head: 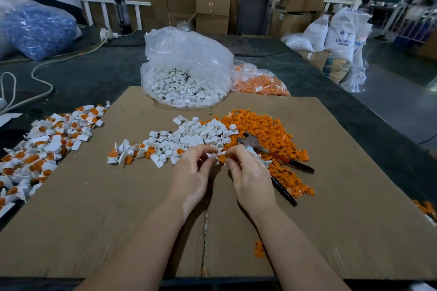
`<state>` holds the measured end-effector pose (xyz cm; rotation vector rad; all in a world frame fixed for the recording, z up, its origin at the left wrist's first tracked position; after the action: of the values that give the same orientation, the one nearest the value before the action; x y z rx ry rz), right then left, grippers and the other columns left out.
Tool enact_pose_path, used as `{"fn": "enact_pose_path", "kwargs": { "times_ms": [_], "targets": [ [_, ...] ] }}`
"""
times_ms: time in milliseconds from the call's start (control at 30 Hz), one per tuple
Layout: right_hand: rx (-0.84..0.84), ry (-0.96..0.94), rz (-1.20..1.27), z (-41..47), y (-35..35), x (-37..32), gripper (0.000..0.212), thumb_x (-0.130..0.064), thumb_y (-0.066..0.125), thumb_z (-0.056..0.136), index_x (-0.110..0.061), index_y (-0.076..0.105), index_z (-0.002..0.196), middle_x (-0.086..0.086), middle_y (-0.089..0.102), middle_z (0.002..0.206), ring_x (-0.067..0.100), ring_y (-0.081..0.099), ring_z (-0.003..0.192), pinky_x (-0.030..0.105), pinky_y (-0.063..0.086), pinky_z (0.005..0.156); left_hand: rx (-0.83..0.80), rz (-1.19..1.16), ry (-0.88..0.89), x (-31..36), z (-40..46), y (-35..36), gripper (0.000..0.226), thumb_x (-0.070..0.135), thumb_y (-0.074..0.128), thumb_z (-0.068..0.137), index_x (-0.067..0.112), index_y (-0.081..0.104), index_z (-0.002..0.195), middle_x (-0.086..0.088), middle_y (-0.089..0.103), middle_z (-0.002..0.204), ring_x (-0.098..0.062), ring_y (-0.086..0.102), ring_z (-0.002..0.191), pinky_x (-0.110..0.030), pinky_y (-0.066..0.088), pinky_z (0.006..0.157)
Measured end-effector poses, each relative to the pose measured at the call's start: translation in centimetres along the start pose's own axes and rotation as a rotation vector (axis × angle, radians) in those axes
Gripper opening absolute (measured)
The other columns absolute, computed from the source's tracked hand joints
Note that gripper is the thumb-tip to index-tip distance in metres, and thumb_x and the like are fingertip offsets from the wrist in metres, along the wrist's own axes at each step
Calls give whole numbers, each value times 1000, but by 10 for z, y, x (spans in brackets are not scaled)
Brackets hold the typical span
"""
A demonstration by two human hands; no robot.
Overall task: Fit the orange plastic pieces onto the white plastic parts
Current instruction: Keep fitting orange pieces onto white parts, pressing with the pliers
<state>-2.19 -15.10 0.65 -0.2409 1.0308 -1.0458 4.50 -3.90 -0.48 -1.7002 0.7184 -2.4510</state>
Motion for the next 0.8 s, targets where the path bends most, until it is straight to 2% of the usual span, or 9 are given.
{"fn": "enact_pose_path", "kwargs": {
  "times_ms": [133,267,333,467,533,700,800],
  "targets": [
    [130,-37,-6,0,-7,0,4,-6,66,83,-8,68,85,2,56,88,13,49,87,11,37,75,-33,-75,-49,1,2,3,17,15,59,89,32,59,86,3,64,84,-6,56,77,-12,41,65],
    [120,16,136,0,-8,5,7,-3,65,83,-9,69,84,0,64,80,14,59,78,25,49,70,-48,-142,-104,2,1,9,16,12,61,87,28,61,86,4,61,77,-10,57,75,-14,42,65],
    [102,67,186,0,-7,7,8,-4,64,84,-11,69,85,-4,65,78,9,60,75,24,49,68,-55,-171,-124,2,0,10,13,11,62,87,23,63,90,1,63,78,-13,59,78,-20,44,69],
    [65,134,202,-1,-4,12,5,-8,64,85,-11,68,84,-2,66,80,11,61,78,27,50,71,-51,-215,-133,1,-1,8,14,9,61,87,22,64,89,-1,64,76,-7,59,72,-8,43,62],
    [58,146,187,0,-3,13,3,-9,65,85,-11,68,84,0,65,80,13,61,79,32,51,72,-43,-232,-151,-1,-1,7,13,9,62,87,21,64,90,-2,63,75,-7,58,70,-7,42,61],
    [39,151,196,0,-2,13,2,-11,65,85,-11,66,84,1,64,80,15,60,78,35,50,71,-47,-245,-167,-2,0,7,15,10,63,86,24,62,87,-5,64,77,-16,61,77,-22,47,71],
    [10,134,133,-1,0,12,5,-15,65,85,-12,65,81,-2,62,78,14,57,78,32,49,70,-56,-245,-185,-3,0,7,12,8,63,86,19,63,90,-12,66,81,-23,64,81,-32,50,77]
  ]
}}
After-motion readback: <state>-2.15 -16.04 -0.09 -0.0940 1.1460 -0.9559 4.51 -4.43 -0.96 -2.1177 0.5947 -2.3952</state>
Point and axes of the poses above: each hand's wrist, its own z-axis towards the middle knuckle, its own y-axis out of the palm, x = y × z, the point moved 4 cm from there along z, towards the middle knuckle
